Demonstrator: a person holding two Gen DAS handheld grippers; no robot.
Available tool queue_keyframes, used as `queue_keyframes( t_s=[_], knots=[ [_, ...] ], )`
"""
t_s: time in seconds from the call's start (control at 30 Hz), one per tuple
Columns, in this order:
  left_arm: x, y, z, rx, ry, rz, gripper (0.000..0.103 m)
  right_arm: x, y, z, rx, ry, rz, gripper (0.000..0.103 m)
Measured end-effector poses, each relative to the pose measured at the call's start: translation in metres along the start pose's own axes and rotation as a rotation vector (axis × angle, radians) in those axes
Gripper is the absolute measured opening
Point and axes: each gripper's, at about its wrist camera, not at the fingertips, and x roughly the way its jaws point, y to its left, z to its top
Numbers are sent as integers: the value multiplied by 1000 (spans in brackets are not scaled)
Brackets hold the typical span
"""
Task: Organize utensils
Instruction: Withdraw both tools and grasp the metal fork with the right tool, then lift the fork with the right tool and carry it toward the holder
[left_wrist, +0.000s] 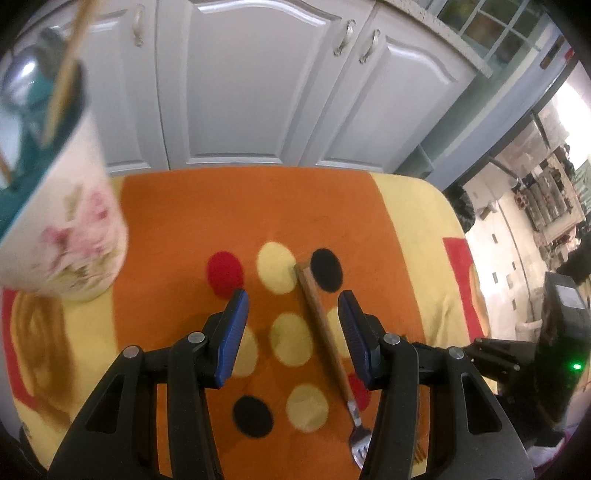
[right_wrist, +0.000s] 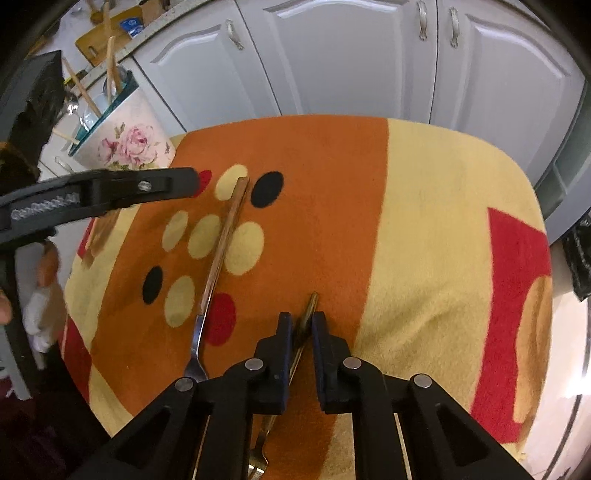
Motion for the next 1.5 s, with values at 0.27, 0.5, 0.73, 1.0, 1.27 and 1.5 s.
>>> queue_keyframes(
  t_s=[0.27,0.5,0.73,1.0,1.27,1.5],
  knots=[
    [36,-12,4,44,49,22,31,-4,-2,-2,-11,-41,14,9],
    [28,0,4,40,60,-59,14,-35,-5,-7,11,-123,72,7],
    [-29,4,-6,42,-14,-135,13,-73,8,-9,-16,-206,132,5],
    [-96,13,-26,49,-98,-186,12,-96,39,-9,-77,-275,146,5],
    [-144,13,-37,69,-168,-172,10,-110,58,-6,-138,-318,159,5],
    [-194,27,-36,62,-269,-131,9,-123,79,11,-195,-359,168,5]
  ],
)
